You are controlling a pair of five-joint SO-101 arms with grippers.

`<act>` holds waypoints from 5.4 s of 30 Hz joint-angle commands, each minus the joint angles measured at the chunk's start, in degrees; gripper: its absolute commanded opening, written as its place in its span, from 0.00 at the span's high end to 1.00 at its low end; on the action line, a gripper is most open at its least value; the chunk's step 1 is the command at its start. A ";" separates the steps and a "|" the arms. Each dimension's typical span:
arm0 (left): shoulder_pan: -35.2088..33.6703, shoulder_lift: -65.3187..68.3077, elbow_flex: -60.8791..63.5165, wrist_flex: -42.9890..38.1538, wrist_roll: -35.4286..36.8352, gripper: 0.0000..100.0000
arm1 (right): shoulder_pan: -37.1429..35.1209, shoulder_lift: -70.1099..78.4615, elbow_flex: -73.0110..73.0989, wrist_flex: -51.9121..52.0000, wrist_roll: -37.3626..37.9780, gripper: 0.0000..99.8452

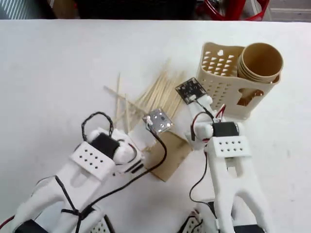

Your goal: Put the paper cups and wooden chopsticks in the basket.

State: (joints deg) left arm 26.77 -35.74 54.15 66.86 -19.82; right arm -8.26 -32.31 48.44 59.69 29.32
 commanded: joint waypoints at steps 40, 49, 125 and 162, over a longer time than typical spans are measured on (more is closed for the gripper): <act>2.15 -1.01 13.45 -20.66 3.60 0.83 | -7.69 -23.69 12.66 -1.27 -5.01 0.98; 4.70 -1.01 15.12 -21.10 3.34 0.88 | -5.76 -23.69 12.92 -1.45 -5.01 0.98; 1.54 66.68 -71.12 35.08 25.41 0.65 | 29.49 -40.04 32.09 2.51 5.36 0.92; 3.56 50.51 -71.56 35.52 20.40 0.76 | 29.41 -40.13 37.01 -2.95 5.36 0.92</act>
State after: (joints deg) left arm 28.70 17.98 -20.22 102.11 2.51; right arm 20.48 -72.66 85.63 57.67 34.33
